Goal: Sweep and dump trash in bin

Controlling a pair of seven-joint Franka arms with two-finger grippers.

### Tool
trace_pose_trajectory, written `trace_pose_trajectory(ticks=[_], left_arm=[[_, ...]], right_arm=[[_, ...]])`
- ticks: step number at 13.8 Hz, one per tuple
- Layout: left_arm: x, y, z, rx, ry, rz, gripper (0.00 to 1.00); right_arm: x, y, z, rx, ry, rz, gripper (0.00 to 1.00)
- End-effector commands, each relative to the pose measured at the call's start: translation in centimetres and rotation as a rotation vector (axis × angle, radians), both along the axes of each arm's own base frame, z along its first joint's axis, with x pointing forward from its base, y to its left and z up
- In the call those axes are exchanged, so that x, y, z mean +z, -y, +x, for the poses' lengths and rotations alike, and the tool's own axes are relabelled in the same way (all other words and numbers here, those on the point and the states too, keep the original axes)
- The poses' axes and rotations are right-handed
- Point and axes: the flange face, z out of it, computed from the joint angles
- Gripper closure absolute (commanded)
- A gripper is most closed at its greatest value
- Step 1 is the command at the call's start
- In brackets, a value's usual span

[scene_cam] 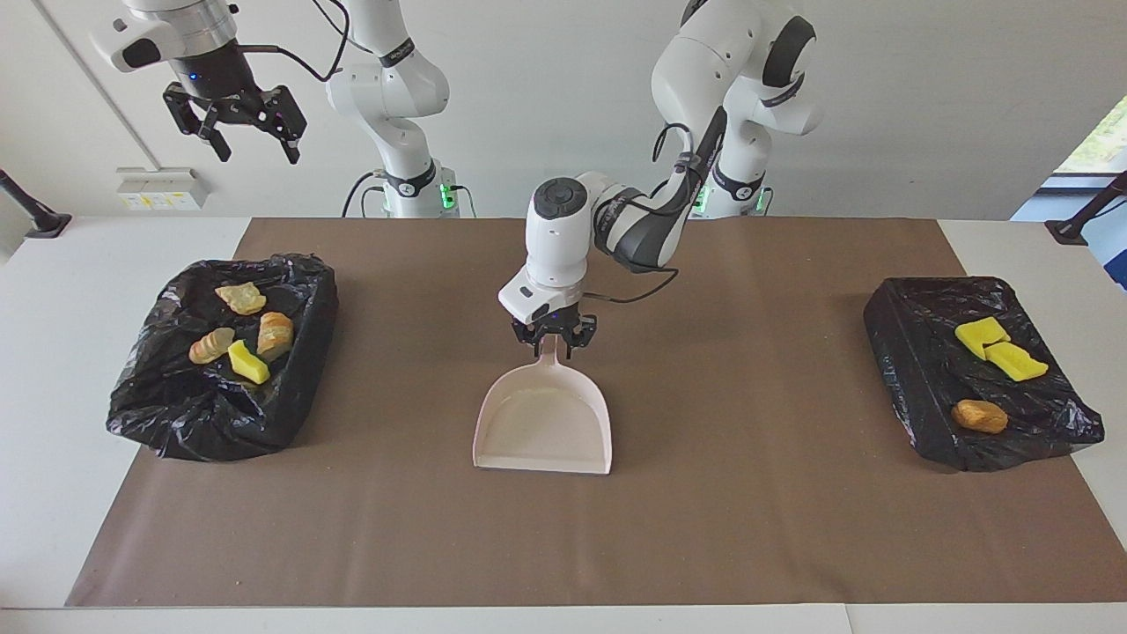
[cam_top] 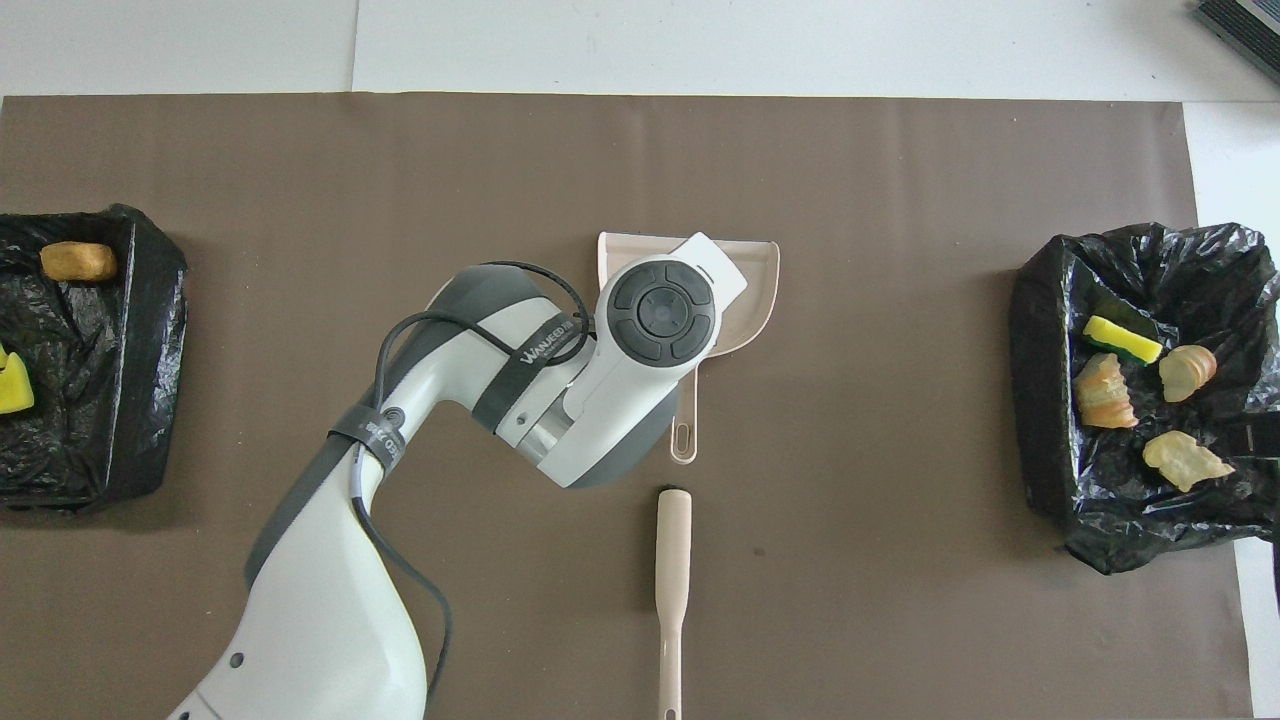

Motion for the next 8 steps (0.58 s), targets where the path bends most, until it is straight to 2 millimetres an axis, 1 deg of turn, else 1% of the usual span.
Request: trace_pose_trajectory(ticks=[1, 2, 3, 4, 7, 8], left_arm=[[4.7, -6.8, 0.8, -0.032, 0.009, 0.037, 0.0], [6.2, -9.7, 1.5, -0.063, 0.008, 0.05, 0.0], [8.1, -12.5, 1.8, -0.077, 0.011, 0.053, 0.0], [10.1, -15.1, 1.8, -0.095, 0.019, 0.058, 0.0], [15.0, -22.6, 1.6, -0.164, -0.022, 0.057, 0.0], [16.7, -24.7, 1.2, -0.2, -0.042, 0.043, 0.0]], right_arm=[[0.1, 0.1, -0.5, 0.013, 0.002, -0.004, 0.0], [0.1, 0.1, -0.5, 0.013, 0.002, -0.004, 0.0], [0.1, 0.1, -0.5, 0.013, 0.002, -0.004, 0.0], [0.1, 0.1, -0.5, 0.013, 0.002, -0.004, 0.0], [0.1, 0.1, -0.5, 0.013, 0.002, -0.004, 0.0], [0.1, 0.1, -0.5, 0.013, 0.002, -0.004, 0.0]])
